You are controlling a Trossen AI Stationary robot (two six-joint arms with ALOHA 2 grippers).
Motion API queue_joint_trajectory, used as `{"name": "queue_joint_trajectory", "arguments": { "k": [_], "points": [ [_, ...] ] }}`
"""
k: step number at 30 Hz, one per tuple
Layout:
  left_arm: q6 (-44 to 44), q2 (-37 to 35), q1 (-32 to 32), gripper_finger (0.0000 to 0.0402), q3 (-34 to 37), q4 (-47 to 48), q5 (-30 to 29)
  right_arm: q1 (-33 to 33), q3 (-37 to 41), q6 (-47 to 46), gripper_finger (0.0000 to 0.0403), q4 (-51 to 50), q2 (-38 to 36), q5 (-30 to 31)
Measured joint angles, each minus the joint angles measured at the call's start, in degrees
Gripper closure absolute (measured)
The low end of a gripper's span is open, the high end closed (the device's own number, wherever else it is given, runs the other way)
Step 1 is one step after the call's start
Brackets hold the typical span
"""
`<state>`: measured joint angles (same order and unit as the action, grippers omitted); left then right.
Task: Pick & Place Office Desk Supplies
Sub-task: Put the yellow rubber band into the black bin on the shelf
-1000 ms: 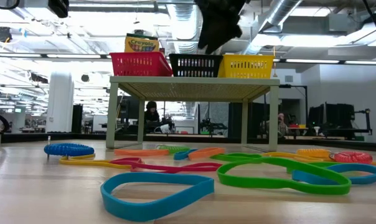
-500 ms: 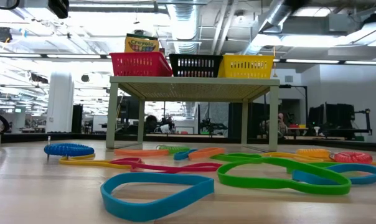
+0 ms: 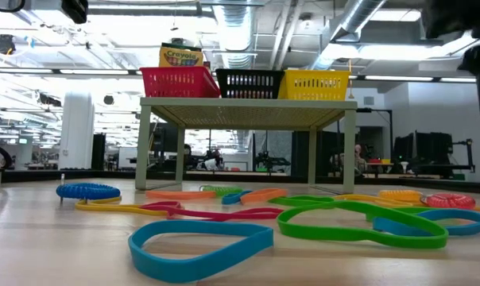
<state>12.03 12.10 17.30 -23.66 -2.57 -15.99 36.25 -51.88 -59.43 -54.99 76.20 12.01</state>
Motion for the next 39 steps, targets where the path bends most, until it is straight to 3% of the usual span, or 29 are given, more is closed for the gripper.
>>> {"name": "queue_joint_trajectory", "arguments": {
  "k": [4, 6, 11, 19, 22, 30, 39],
  "points": [
    [0.0, 0.0, 0.0, 0.0302, 0.0, 0.0, 0.0, -2.4, 4.9, 8.2, 0.0144, 11.1, 0.3, -0.4],
    [0.0, 0.0, 0.0, 0.0302, 0.0, 0.0, 0.0, -3.9, 6.4, 11.0, 0.0144, 13.5, 1.8, -3.7],
    [0.0, 0.0, 0.0, 0.0302, 0.0, 0.0, 0.0, -6.5, 7.1, 16.4, 0.0144, 13.5, 8.2, -10.2],
    [0.2, 0.0, 0.0, 0.0302, 0.0, 0.0, 0.0, -7.9, 5.9, 21.2, 0.0149, 13.4, 17.5, -12.1],
    [0.2, 0.0, 0.0, 0.0302, 0.0, 0.0, 0.0, -8.1, 5.9, 24.0, 0.0185, 12.8, 18.3, -13.0],
    [0.2, 0.0, 0.0, 0.0302, 0.0, 0.0, 0.0, -10.6, 6.1, 28.3, 0.038, 12.4, 17.6, -13.6],
    [0.3, 0.0, 0.0, 0.0302, 0.0, 0.0, 0.0, -9.8, 6.1, 25.7, 0.04, 12.4, 15.1, -12.4]
  ]
}}
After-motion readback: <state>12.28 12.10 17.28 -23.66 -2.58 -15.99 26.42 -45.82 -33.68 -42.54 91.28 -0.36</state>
